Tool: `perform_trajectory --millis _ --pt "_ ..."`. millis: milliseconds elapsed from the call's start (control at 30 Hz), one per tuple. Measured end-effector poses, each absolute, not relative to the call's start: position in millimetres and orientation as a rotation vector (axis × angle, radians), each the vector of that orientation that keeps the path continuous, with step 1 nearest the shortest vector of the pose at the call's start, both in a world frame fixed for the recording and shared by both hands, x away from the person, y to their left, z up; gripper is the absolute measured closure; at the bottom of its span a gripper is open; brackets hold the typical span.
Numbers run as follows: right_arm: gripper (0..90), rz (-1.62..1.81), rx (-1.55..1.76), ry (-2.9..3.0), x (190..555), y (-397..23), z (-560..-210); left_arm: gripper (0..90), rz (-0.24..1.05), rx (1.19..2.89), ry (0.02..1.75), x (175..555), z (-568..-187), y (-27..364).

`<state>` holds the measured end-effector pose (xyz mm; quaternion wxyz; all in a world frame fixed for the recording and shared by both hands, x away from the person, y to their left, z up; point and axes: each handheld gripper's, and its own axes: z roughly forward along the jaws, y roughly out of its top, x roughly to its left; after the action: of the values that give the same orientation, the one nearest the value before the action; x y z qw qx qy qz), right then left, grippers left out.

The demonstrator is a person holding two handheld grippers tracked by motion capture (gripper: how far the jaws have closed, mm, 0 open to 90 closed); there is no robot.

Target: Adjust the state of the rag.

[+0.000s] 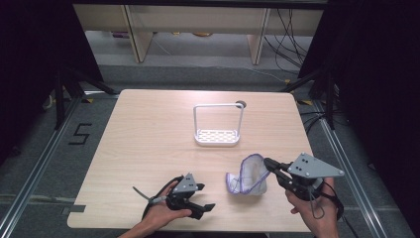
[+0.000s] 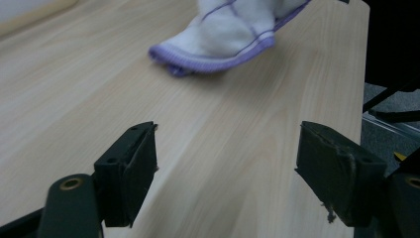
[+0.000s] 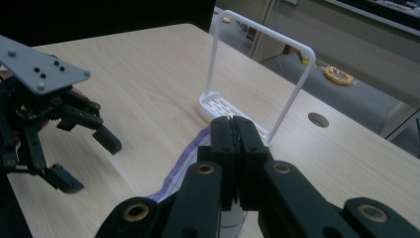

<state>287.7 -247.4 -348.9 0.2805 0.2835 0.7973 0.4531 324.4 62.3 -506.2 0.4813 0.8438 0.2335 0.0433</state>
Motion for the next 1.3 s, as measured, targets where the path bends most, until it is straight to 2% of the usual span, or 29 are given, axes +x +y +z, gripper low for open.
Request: perform_trajectory --millis 167,233,533,567,600,633,667,700,733,767,833,967,1100,1300 --pt "88.7 1.229 0.758 2.122 291 -247 -347 26.3 0.179 2.052 0.514 332 -505 36" --pt "88.7 1.232 0.767 2.125 292 -247 -348 30.5 0.189 2.048 0.498 337 -505 28" --pt "88.5 1.246 0.788 2.138 295 -248 -352 30.7 0.171 2.046 0.444 337 -502 2" --pt "88.5 1.250 0.785 2.140 295 -248 -352 33.8 0.193 2.080 0.433 341 -504 -4" --pt "88.5 1.250 0.785 2.140 295 -248 -352 41.0 0.193 2.080 0.433 341 -504 -4" --pt "88.5 1.253 0.791 2.128 294 -249 -351 55.2 0.228 2.086 0.432 344 -507 -6" --pt "88.5 1.253 0.791 2.128 294 -249 -351 55.2 0.215 2.092 0.430 345 -508 -7" --pt "88.5 1.247 0.785 2.124 294 -250 -351 62.6 0.190 2.083 0.414 348 -509 -6" --pt "88.5 1.246 0.779 2.131 294 -251 -350 77.3 0.194 2.072 0.409 349 -507 -4" --pt "88.5 1.249 0.791 2.124 294 -252 -349 82.2 0.191 2.058 0.404 349 -505 -2" --pt "88.5 1.251 0.800 2.094 293 -260 -347 85.4 0.185 2.040 0.389 351 -490 13" --pt "88.5 1.254 0.845 2.085 293 -268 -345 85.9 0.164 1.987 0.407 350 -470 39" --pt "88.5 1.249 0.875 2.078 295 -280 -348 85.9 0.099 1.929 0.445 340 -446 85" --pt "88.5 1.248 0.901 2.110 301 -278 -357 85.7 0.013 1.875 0.544 332 -445 124"
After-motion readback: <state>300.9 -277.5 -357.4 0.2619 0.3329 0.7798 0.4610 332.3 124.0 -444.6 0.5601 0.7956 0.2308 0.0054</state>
